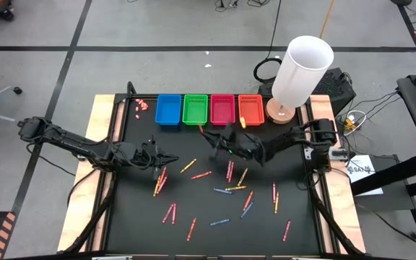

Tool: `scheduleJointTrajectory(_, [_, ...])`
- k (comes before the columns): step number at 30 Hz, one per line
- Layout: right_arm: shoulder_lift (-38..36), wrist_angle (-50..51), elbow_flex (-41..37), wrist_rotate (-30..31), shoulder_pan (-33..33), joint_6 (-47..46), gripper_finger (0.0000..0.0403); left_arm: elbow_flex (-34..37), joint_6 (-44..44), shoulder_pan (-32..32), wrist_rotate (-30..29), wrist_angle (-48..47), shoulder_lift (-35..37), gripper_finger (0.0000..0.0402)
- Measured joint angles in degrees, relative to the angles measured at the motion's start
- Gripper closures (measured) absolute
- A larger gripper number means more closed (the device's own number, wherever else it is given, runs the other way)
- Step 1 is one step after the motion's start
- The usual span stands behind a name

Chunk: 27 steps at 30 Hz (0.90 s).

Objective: Sort crayons
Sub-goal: Put the orange crayon into the green bin

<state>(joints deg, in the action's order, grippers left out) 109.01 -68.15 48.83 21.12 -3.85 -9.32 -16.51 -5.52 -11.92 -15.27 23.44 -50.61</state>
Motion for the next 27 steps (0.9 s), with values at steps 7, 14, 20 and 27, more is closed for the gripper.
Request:
scheduleJointTrajectory(7, [0.5,25.12,14.38,-0.05,-8.07,-3.38,0.0401,0.0,-0.13,0.0,0.0,-0.02,0.0,0.0401])
scheduleJointTrajectory(14, [4.77,25.93,18.26,-0.15,-13.0,-12.76,0.0401,0.0,-0.11,0.0,0.0,0.0,0.0,0.0401])
scheduleJointTrajectory(20, [10.9,24.5,18.19,-0.21,-14.0,-21.91,0.0401,0.0,-0.11,0.0,0.02,-0.04,0.0,0.0401])
scheduleJointTrajectory(27, [13.7,21.78,18.19,-0.03,-13.97,-24.6,0.0401,0.0,-0.11,0.0,0.02,-0.07,0.0,0.0401])
